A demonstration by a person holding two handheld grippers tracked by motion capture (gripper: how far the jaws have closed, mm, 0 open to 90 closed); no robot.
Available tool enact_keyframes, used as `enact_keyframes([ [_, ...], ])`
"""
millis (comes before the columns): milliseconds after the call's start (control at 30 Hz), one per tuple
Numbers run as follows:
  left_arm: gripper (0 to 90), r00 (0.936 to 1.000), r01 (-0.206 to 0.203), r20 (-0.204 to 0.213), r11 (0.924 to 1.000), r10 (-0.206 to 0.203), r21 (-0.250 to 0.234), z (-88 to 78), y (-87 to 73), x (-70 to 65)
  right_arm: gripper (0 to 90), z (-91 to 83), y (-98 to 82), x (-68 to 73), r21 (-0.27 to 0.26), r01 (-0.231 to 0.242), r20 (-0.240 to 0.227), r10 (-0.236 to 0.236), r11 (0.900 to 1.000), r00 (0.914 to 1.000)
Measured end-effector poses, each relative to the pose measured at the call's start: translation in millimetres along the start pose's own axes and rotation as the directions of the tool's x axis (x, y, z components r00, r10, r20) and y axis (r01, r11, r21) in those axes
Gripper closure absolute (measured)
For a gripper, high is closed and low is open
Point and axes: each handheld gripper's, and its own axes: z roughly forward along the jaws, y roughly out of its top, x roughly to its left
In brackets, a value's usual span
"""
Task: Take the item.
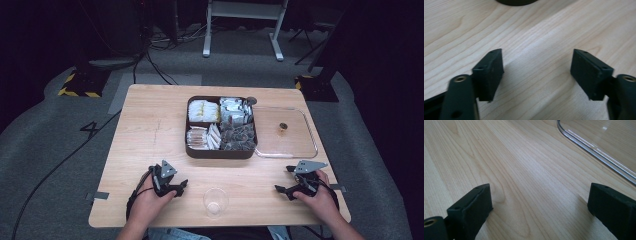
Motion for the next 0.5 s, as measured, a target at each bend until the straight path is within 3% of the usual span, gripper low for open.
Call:
enact_keyframes([
  [200,36.5,0.9931,0.098,-0.056,0.9911,-0.103,-0.091,-12.9,20.5,-5.7,5.9,-0.5,-0.5,0.5,-0.003,-0.001,0.001,0.001,1.0,1.0],
  [300,33.1,0.9913,0.107,-0.064,0.9876,-0.115,-0.115,-17.3,33.4,-8.5,6.1,-0.4,-0.3,0.8,-0.003,-0.005,0.006,0.006,1.0,1.0],
  [500,32.6,0.9896,0.122,-0.063,0.987,-0.129,-0.104,-19.2,57.3,-11.4,6.1,-0.3,-0.2,0.9,-0.003,-0.007,0.007,0.007,1.0,1.0],
])
